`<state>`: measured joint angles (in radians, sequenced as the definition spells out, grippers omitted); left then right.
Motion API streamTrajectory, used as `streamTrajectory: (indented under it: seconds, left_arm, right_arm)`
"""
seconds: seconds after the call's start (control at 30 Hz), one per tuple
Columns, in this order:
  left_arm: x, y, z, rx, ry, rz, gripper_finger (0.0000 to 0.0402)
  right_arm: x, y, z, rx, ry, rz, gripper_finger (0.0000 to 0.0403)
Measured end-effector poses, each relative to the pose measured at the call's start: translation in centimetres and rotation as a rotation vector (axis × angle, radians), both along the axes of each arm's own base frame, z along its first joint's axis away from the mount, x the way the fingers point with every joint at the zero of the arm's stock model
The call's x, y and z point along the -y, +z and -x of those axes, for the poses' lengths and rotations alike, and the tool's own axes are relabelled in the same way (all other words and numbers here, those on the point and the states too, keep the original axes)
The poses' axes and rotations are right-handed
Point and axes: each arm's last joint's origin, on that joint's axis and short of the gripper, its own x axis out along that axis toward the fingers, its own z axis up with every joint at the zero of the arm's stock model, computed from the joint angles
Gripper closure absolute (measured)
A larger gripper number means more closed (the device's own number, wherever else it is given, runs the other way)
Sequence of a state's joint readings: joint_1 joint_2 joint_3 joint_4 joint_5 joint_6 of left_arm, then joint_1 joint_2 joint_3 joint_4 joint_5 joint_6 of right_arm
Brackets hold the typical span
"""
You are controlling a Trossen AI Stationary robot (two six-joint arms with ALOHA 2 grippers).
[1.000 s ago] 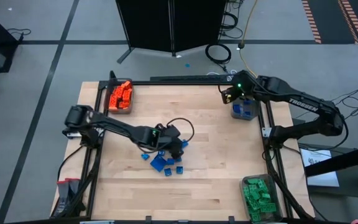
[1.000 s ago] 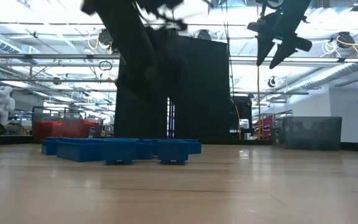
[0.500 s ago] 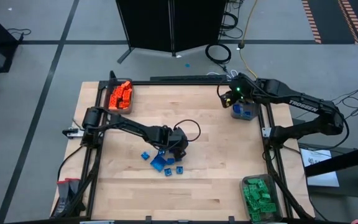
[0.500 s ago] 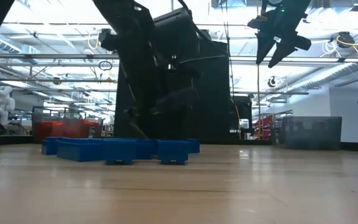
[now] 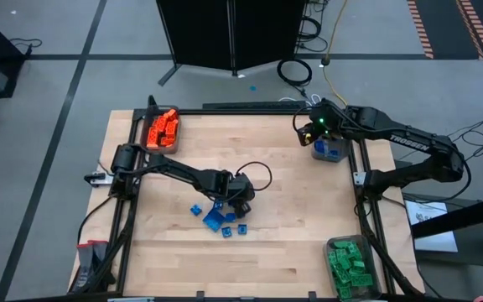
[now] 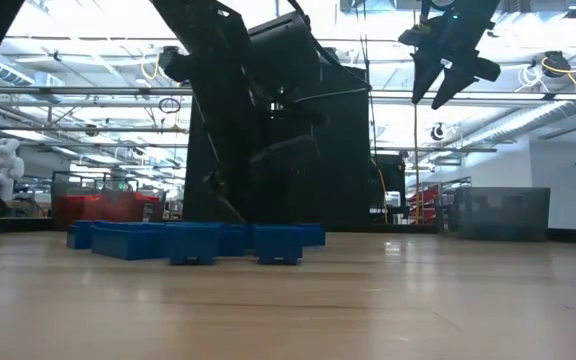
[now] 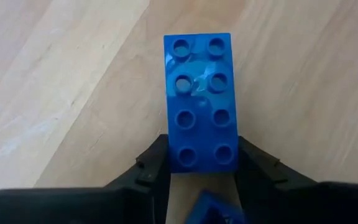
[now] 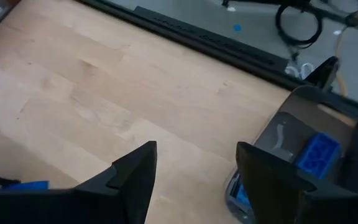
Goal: Sort blocks
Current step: Put the blue game piece into the top right black bin
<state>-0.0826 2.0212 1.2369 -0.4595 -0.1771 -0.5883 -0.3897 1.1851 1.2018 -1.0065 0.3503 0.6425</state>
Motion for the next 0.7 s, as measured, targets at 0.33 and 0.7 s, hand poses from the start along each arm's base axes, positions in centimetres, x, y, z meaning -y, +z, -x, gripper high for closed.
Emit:
streamTrajectory:
  seconds: [0.33,0.7]
  left_arm:
    - [-0.4,2.1,-0.7,0.044,-0.016,0.024,0.0275]
    - [-0.4,10.6,0.2,0.296,-0.003,0.009,0.0275]
  right_arm:
    - [-0.6,0.0,-0.3,0.020,0.059,-0.050,0.0188]
    - [-3.8,3.4,-0.5,0.232,0.271,0.194,0.0188]
